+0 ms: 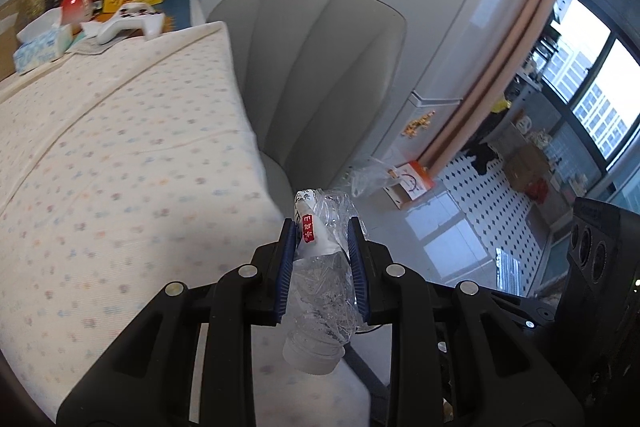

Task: Collect trash
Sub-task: 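Carry the bottle in the left gripper over the white trash bin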

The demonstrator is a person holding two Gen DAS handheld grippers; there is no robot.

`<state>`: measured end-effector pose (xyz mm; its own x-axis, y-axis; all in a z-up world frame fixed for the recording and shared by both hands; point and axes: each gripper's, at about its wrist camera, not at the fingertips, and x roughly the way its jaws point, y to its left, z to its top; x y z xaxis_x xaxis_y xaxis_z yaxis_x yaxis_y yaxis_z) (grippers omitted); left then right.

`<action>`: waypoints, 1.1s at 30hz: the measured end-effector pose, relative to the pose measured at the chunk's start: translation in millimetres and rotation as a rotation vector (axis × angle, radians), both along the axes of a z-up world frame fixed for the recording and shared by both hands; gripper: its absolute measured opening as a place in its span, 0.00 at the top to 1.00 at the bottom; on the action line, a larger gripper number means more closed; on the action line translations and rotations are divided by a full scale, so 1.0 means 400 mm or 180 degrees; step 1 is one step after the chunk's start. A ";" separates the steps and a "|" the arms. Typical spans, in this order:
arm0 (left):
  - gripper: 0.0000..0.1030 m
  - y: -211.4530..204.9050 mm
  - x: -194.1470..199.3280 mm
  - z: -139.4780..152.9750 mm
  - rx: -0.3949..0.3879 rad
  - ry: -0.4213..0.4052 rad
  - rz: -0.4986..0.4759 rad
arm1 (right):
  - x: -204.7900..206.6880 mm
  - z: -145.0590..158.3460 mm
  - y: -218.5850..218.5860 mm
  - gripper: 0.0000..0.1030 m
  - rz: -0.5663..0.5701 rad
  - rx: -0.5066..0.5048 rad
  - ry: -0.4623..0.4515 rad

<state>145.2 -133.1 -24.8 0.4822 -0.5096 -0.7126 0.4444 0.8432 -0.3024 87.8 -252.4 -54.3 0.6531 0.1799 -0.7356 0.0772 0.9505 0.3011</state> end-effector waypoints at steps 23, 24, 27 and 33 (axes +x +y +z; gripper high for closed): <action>0.75 -0.479 0.024 -0.116 0.0261 0.0314 -0.0839 | -0.076 -0.119 -0.444 0.96 -0.0839 0.0252 0.0240; 0.75 -0.489 0.027 -0.123 0.0269 0.0331 -0.0857 | -0.077 -0.126 -0.453 0.96 -0.0856 0.0257 0.0253; 0.75 -0.517 0.032 -0.144 0.0295 0.0383 -0.0904 | -0.072 -0.149 -0.479 0.95 -0.0905 0.0294 0.0301; 0.75 -0.551 0.045 -0.187 0.0349 0.0484 -0.0936 | -0.064 -0.193 -0.513 0.95 -0.0946 0.0362 0.0385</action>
